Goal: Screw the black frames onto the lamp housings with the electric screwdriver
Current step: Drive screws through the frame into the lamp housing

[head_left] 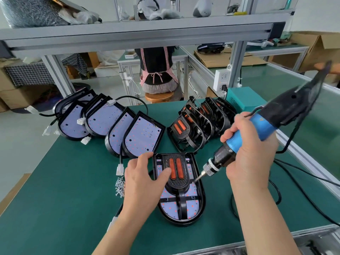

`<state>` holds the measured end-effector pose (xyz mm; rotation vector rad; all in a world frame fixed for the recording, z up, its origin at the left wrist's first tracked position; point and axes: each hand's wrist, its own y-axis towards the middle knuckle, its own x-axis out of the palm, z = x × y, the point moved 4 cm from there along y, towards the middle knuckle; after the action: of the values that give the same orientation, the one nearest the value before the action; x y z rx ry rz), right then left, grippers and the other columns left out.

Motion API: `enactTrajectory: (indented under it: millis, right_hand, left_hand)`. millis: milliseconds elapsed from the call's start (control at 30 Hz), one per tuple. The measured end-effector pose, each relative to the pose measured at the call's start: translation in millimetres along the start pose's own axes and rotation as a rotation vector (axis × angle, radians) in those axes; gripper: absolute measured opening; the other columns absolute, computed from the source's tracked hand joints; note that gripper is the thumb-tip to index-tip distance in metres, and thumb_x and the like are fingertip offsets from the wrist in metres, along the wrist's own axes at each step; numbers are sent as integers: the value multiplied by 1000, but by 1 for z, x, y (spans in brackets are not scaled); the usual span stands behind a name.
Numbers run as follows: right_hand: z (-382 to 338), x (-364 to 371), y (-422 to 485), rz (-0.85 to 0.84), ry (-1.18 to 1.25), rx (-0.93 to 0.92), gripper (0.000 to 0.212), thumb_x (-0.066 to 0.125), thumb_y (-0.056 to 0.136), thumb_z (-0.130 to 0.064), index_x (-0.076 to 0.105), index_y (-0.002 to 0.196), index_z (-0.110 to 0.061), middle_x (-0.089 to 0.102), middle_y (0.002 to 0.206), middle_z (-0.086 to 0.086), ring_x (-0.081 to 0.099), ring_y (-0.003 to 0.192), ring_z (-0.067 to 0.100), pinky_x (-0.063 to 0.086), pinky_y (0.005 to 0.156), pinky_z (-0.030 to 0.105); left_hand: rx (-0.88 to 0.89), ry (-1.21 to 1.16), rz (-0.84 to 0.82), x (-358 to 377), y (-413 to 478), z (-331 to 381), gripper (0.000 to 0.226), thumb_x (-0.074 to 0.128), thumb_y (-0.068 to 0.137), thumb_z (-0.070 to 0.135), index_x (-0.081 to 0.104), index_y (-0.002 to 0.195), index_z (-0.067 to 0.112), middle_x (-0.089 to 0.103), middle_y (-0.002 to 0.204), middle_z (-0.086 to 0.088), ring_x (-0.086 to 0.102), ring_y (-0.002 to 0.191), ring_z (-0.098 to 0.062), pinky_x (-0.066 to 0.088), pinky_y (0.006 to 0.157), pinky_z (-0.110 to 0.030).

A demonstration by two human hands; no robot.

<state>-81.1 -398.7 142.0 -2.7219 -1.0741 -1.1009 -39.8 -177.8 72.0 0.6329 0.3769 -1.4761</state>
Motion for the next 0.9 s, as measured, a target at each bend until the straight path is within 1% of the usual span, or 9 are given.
enactTrajectory:
  millis: [67, 133, 167, 233, 333, 467, 600, 767, 900]
  right_hand:
    - [6, 3, -4, -53, -87, 2, 22, 68, 81, -10, 50, 94, -8, 53, 58, -3, 50, 48, 19, 44, 52, 26]
    - [12, 6, -9, -98, -158, -10, 20, 68, 79, -11, 51, 90, -9, 53, 56, -1, 50, 46, 18, 44, 50, 25]
    - [14, 8, -12, -119, -184, -12, 19, 69, 79, -11, 52, 88, -10, 53, 55, 1, 50, 45, 18, 44, 49, 24]
    - [19, 10, -16, -151, -222, -7, 19, 69, 78, -11, 52, 86, -11, 53, 53, 3, 50, 44, 17, 45, 48, 25]
    - [23, 10, -16, -170, -250, 0, 21, 70, 77, -12, 52, 88, -9, 53, 53, 4, 51, 44, 17, 46, 48, 26]
    - [24, 10, -15, -183, -273, -8, 22, 70, 77, -15, 54, 90, -8, 54, 52, 6, 51, 44, 17, 46, 49, 27]
    - [28, 9, -14, -193, -274, -1, 21, 70, 78, -14, 54, 89, -8, 54, 53, 6, 51, 45, 17, 46, 50, 25]
    - [35, 13, -13, -269, -268, 16, 21, 70, 79, -15, 55, 92, -8, 53, 52, 8, 52, 44, 18, 48, 52, 25]
    - [38, 14, -11, -329, -267, 8, 15, 68, 80, -11, 52, 80, -11, 51, 50, 8, 49, 43, 19, 47, 53, 29]
  left_hand:
    - [-36, 60, -111, 9, 2, -1, 78, 75, 79, 52, 37, 145, 31, 43, 121, 3, 47, 109, -15, 35, 89, -27]
    - [-58, 88, -198, 20, 3, -2, 96, 74, 78, 57, 22, 153, 26, 48, 131, -3, 50, 115, -21, 34, 88, -27]
    - [-71, 95, -228, 25, 3, -3, 102, 74, 78, 58, 15, 155, 24, 51, 137, -6, 51, 122, -25, 36, 90, -28]
    - [-105, 77, -250, 32, 4, -5, 107, 74, 79, 56, 7, 156, 26, 55, 140, -10, 53, 125, -30, 39, 90, -31]
    - [-124, 21, -254, 35, 4, -8, 106, 75, 79, 55, 4, 154, 34, 56, 140, -10, 55, 122, -30, 43, 94, -35]
    - [-119, -1, -254, 35, 3, -9, 103, 75, 79, 54, 5, 153, 36, 52, 145, -9, 53, 126, -31, 45, 100, -40]
    - [-112, 4, -249, 36, 4, -10, 101, 74, 79, 55, 6, 151, 39, 56, 140, -7, 56, 122, -30, 47, 100, -43]
    - [-119, -21, -232, 37, 4, -15, 103, 76, 77, 55, 7, 152, 40, 59, 137, -3, 57, 119, -29, 48, 99, -43]
    - [-115, -54, -212, 39, 3, -17, 102, 76, 77, 53, 8, 152, 42, 57, 140, -1, 56, 122, -26, 47, 100, -41]
